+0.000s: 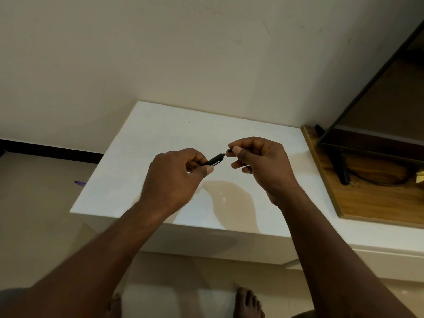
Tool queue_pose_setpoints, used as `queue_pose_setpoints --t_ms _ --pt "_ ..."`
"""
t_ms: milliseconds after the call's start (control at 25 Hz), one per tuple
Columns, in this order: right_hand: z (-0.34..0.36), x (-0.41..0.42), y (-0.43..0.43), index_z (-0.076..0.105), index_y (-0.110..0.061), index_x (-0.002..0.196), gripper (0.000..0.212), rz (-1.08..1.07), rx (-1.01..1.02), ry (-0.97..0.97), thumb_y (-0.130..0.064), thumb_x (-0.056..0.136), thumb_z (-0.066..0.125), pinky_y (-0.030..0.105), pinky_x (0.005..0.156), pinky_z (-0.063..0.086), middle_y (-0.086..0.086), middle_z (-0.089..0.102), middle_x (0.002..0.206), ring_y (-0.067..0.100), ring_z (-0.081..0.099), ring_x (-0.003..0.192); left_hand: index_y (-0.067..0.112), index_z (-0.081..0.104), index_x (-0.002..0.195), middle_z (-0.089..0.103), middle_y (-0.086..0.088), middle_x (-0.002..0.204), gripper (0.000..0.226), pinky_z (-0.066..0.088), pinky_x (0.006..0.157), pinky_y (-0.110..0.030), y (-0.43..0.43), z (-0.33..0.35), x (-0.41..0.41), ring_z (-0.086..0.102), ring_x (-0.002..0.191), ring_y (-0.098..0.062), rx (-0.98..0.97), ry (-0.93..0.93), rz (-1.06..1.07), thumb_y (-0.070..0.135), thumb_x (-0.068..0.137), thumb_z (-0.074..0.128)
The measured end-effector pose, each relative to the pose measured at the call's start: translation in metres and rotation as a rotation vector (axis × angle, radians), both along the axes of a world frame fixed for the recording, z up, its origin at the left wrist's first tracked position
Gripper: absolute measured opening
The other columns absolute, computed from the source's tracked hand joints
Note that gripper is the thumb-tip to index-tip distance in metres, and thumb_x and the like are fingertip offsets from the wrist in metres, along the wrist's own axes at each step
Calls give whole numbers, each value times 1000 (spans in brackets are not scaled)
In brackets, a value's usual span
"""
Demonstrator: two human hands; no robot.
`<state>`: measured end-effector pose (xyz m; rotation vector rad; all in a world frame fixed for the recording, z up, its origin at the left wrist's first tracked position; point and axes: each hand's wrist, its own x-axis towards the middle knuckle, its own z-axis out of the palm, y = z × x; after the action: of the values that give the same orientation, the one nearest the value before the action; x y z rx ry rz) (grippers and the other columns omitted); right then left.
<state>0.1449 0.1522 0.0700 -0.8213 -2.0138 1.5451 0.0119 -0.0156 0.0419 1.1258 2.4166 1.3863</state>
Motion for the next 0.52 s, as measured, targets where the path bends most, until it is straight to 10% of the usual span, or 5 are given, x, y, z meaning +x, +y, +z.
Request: queue_pose_setpoints --t_ms 520 --pt "-2 0 -1 82 -23 102 13 48 50 -41 -17 100 71 16 64 53 -3 84 92 10 77 76 33 77 92 73 20 78 11 51 72 -21 1 -1 -1 67 80 2 -2 8 -8 42 86 78"
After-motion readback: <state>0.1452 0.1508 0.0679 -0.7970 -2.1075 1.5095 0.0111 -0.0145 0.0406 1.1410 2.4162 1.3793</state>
